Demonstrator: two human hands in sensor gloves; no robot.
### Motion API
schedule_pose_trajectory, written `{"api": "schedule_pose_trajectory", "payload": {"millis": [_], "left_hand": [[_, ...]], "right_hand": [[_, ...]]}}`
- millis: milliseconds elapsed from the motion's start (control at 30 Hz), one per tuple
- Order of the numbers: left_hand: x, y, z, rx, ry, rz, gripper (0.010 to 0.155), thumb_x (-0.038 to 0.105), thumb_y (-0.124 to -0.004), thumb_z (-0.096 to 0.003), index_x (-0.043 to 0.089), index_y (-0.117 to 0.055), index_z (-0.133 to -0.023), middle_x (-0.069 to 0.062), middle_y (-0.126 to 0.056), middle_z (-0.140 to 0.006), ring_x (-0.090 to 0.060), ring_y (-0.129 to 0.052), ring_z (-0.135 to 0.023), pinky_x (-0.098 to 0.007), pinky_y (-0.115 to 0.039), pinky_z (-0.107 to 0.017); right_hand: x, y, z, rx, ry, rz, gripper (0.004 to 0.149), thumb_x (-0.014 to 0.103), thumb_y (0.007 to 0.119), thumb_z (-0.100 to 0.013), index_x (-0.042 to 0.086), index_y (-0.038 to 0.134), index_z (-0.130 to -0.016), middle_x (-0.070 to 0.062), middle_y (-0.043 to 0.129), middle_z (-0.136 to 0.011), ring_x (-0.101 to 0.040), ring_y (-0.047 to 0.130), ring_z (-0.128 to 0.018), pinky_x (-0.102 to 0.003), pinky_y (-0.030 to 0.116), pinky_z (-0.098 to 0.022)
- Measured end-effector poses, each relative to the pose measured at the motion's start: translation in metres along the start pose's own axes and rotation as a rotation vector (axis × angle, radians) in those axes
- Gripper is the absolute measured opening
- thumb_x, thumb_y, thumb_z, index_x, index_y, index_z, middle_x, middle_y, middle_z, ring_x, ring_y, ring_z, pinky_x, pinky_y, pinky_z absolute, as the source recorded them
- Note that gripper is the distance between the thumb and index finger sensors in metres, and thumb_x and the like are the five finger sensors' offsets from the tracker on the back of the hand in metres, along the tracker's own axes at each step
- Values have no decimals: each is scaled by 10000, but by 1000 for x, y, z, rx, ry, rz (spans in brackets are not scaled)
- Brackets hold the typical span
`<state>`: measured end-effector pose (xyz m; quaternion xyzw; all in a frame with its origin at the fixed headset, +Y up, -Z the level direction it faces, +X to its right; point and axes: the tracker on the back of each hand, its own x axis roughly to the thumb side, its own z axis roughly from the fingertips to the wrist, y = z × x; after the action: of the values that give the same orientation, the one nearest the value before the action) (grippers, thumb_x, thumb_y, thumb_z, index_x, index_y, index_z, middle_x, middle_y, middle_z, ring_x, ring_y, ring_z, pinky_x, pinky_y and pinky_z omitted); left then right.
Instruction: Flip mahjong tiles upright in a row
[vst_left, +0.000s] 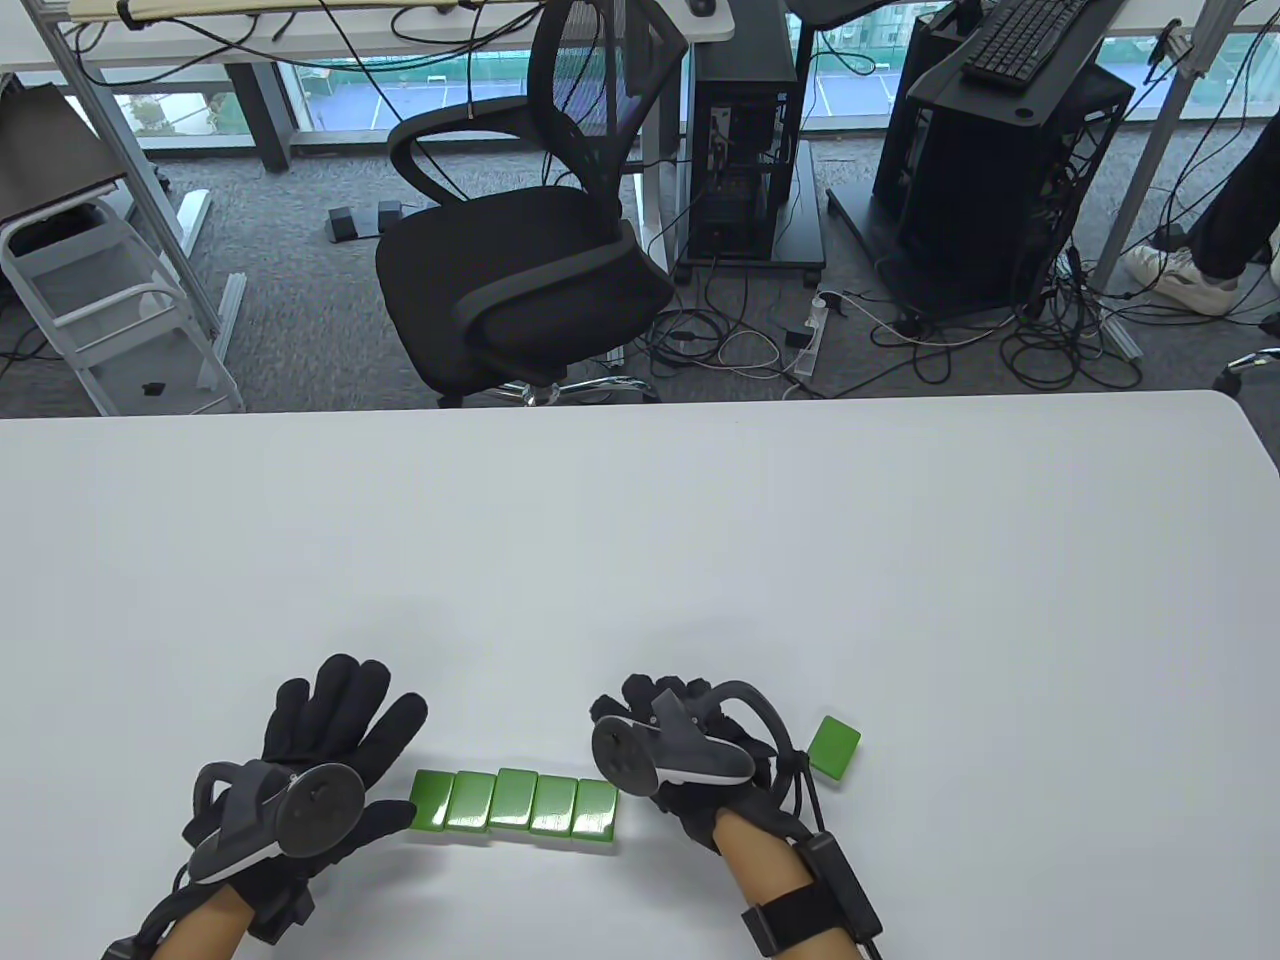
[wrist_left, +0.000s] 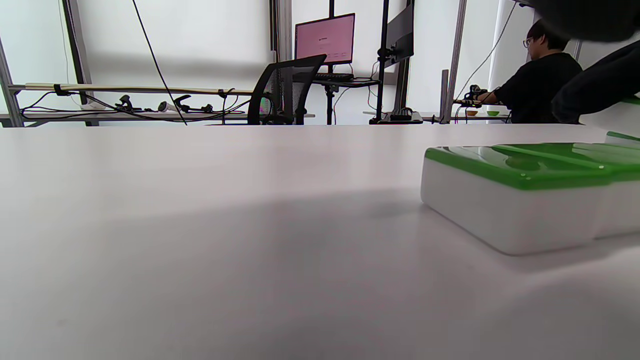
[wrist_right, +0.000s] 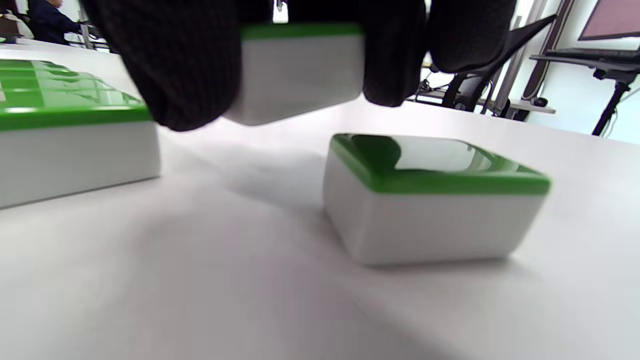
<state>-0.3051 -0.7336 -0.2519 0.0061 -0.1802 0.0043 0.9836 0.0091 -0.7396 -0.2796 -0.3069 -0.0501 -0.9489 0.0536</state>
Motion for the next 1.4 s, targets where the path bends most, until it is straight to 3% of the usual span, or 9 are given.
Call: {"api": "schedule_pose_trajectory", "payload": {"millis": [267, 800, 933, 1067, 1167, 1267, 1400], "left_hand": [[0, -1, 0, -8, 3, 1, 884, 702, -691, -298, 519, -216, -1021, 187, 55, -1130, -195, 27, -1152, -586, -136, -855], [1, -3, -1, -27, -1, 0, 883, 701, -692, -298, 519, -220, -1022, 188, 51, -1132, -194, 24, -1154, -587, -137, -856], [2, -2, 0, -30, -1, -6, 884, 701, -692, -299, 519, -218, -1022, 186, 51, -1132, -196, 23, -1154, -587, -137, -856], [1, -3, -1, -33, 0, -4, 884, 700, -692, -299, 519, -217, -1022, 186, 51, -1133, -196, 23, -1154, -587, -137, -856], [1, -2, -1, -33, 3, -3, 885, 700, -691, -300, 519, -209, -1020, 186, 49, -1133, -196, 19, -1155, -585, -138, -857], [2, 0, 0, -23, 0, -6, 886, 700, -690, -300, 518, -208, -1021, 185, 47, -1134, -197, 15, -1156, -587, -140, -856], [4, 1, 0, -16, -9, -13, 885, 700, -691, -300, 518, -211, -1021, 183, 47, -1135, -197, 15, -1157, -588, -141, -857]], "right_hand": [[18, 13, 27, 17, -96, -20, 845, 379, 853, -374, 311, 341, -1043, -85, 607, -1087, -425, 679, -919, -656, 531, -699], [26, 30, 24, 42, -96, -46, 837, 441, 803, -397, 299, 297, -1048, -104, 604, -1085, -444, 597, -961, -713, 437, -694], [20, 19, 24, 65, -82, -128, 829, 481, 765, -410, 314, 265, -1050, -91, 520, -1122, -456, 500, -998, -712, 407, -710], [4, -10, 23, 19, -11, -231, 803, 460, 768, -425, 331, 288, -1055, -116, 415, -1155, -486, 413, -1012, -704, 405, -720], [-12, -19, 19, 53, 100, -194, 772, 421, 769, -439, 361, 300, -1050, -131, 344, -1168, -512, 366, -1009, -697, 401, -727], [-28, -7, 13, 125, 194, -88, 781, 421, 767, -439, 357, 286, -1050, -143, 300, -1167, -530, 360, -1001, -690, 413, -727], [-37, 15, 5, 239, 264, -73, 795, 454, 751, -441, 338, 258, -1055, -172, 256, -1161, -560, 372, -981, -684, 437, -720]]}}
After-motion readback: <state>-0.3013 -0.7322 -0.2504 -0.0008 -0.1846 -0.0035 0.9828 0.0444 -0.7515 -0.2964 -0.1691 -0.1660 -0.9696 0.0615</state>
